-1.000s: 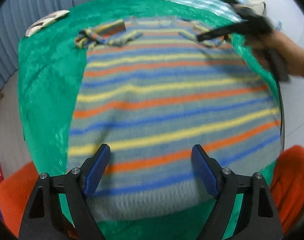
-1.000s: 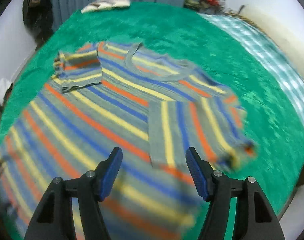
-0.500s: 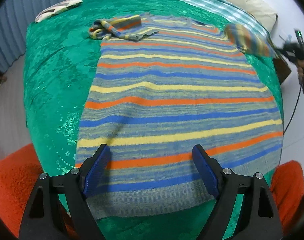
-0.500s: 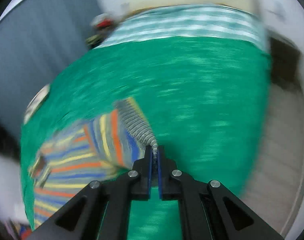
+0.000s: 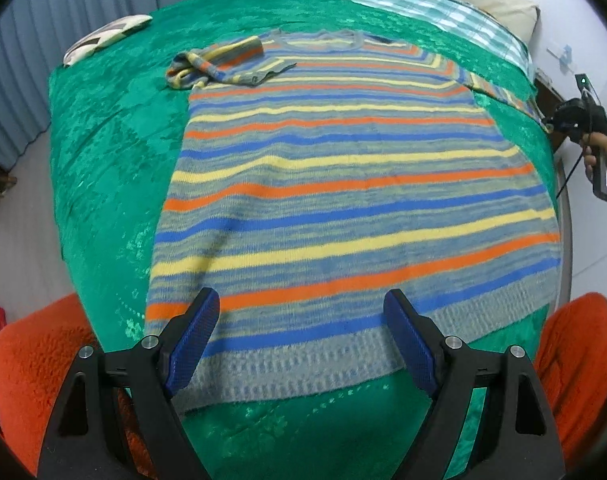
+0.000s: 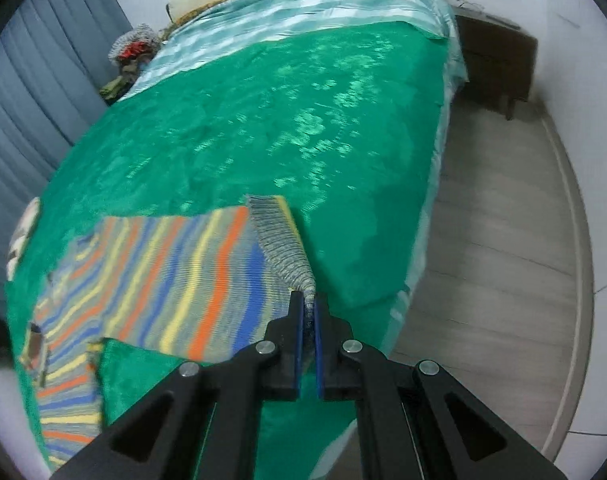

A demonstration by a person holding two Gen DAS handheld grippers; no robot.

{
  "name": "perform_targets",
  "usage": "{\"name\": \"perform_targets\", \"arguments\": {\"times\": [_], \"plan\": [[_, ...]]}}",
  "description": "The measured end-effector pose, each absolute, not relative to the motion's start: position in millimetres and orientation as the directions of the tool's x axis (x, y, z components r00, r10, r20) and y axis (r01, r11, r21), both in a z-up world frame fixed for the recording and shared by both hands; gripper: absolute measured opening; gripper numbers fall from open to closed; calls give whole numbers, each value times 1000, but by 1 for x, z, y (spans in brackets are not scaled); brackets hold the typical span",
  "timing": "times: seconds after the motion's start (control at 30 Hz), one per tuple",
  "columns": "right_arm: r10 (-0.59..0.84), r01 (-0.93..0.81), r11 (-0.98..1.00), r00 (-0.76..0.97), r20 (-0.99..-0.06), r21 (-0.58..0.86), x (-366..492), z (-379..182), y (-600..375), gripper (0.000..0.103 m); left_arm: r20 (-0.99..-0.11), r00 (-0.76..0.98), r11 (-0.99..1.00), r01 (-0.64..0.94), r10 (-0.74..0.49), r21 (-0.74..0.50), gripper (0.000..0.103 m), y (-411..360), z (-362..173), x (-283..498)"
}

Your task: Fold small clothes

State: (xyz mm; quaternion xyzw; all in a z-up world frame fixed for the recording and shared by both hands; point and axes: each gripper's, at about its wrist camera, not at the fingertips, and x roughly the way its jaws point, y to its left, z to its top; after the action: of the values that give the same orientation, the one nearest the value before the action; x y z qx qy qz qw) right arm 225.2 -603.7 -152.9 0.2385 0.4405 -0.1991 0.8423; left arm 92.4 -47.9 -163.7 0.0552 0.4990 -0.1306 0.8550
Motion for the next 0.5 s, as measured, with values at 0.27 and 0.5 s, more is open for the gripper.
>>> {"name": "perform_targets", "arguments": {"times": [0.27,0.5], "plan": [[-107,562,789,521,-847,247,221,-174,-608,5,-868,473,969,245,-151,-35,86,-36,-165,94],[-221,651,721,539,-813,236,190,-148,-627,30,-863,483,976,214,-145,-44,86,-28,-162,94]]}}
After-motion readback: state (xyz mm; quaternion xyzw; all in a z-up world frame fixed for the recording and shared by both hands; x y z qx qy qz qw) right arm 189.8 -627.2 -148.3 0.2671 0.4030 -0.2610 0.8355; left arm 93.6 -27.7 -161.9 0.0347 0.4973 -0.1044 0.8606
